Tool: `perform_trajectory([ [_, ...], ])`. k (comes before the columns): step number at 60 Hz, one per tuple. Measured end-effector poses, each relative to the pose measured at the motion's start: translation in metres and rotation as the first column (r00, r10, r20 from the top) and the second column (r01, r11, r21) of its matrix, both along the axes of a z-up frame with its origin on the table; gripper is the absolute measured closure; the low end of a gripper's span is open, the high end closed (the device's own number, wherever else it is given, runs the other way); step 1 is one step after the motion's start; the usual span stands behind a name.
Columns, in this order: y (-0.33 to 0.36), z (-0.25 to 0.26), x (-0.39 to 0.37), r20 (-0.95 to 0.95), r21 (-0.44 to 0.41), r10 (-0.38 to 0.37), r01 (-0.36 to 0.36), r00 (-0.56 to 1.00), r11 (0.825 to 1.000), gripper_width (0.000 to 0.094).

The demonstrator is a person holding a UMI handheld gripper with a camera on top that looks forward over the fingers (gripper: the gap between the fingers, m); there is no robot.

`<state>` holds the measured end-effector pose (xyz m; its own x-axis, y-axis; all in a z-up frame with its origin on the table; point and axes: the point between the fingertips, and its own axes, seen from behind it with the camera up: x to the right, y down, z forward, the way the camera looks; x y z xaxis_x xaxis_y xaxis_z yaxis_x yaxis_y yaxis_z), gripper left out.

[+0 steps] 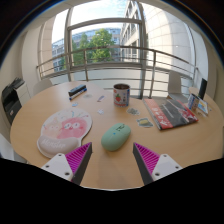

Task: Arrange mouse

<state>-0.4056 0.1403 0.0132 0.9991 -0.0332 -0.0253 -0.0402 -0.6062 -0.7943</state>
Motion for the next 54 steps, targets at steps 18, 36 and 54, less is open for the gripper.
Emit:
perform_trajectory([
  [18,0.070,-0.025,-0.002,-0.045,-0.040,0.003,-0.005,0.999,0.999,0.0203],
  [36,0.088,-0.027,-0.006,0.055,-0.018,0.067,-0.066,0.996,0.998,0.0464],
  [54,0.095,0.013,0.007,0.053,0.018,0.000,-0.001,0.999,1.000,0.0538],
])
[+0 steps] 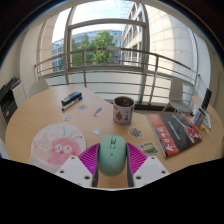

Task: Arrange mouse

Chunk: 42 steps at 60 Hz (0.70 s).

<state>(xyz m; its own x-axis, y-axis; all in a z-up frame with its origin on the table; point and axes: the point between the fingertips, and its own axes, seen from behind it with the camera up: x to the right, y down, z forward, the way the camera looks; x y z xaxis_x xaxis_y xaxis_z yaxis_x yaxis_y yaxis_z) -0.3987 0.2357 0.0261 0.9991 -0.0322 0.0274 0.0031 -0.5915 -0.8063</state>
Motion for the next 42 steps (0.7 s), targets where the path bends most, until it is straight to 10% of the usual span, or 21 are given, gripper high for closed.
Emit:
perform_trajectory([
  [18,0.056,0.186,-0.070,-0.100,0.289,0.058,-0.027,0.993,0.957,0.0541],
  [42,0.038,-0.033,-0.192,-0.121,-0.053,0.147,-0.154,0.982,0.987,0.0510],
])
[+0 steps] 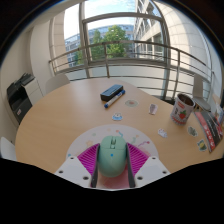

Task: Arrange mouse

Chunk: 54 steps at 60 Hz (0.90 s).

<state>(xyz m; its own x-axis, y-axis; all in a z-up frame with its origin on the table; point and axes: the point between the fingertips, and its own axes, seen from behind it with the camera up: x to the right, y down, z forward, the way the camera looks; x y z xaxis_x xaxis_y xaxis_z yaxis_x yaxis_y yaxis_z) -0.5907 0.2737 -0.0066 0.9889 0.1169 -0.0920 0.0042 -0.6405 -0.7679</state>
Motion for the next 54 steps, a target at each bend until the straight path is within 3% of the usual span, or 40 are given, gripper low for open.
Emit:
perform_trajectory([
  [7,-0.001,-0.002,0.000,0.033,0.002,-0.003,0.003,0.999,1.000,0.0392],
  [13,-0.010,0.015,0.000,0.049,0.006,-0.024,0.024,0.999,1.000,0.0075],
  [15,-0.014,0.024,0.003,0.067,0.016,-0.037,0.036,0.997,0.999,0.0119],
  [19,-0.025,0.046,0.007,0.102,0.044,-0.059,0.055,0.993,0.998,0.0078],
  [34,-0.100,0.123,0.005,0.130,0.100,-0.109,0.096,0.986,0.990,0.0089],
  [54,-0.202,0.173,-0.008,0.113,0.138,-0.084,0.068,0.990,0.988,0.0087],
])
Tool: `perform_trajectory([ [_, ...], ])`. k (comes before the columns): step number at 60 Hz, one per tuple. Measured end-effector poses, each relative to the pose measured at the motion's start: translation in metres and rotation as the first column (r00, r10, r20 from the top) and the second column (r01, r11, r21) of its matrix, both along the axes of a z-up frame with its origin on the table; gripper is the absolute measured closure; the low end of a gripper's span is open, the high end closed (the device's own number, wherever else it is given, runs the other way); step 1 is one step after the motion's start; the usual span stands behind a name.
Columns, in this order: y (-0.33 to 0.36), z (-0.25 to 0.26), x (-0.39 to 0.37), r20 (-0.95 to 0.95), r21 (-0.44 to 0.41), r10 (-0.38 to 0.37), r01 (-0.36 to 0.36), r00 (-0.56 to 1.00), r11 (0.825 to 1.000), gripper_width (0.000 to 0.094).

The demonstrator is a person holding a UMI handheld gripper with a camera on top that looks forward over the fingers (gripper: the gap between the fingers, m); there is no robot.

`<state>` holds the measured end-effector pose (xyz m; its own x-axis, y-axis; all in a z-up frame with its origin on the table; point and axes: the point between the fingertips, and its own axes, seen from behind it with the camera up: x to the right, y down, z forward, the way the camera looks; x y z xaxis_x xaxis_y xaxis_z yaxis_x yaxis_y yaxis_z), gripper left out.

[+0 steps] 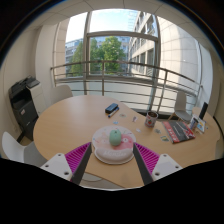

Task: Arrange mouse

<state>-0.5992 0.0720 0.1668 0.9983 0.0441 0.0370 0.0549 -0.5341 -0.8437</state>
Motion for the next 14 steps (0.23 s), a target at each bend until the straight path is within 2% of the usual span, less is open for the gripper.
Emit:
perform_trajectory([
  [14,-0.033,0.019,0.001,0.001,0.012,-0.004,0.004,1.000,1.000,0.0089],
])
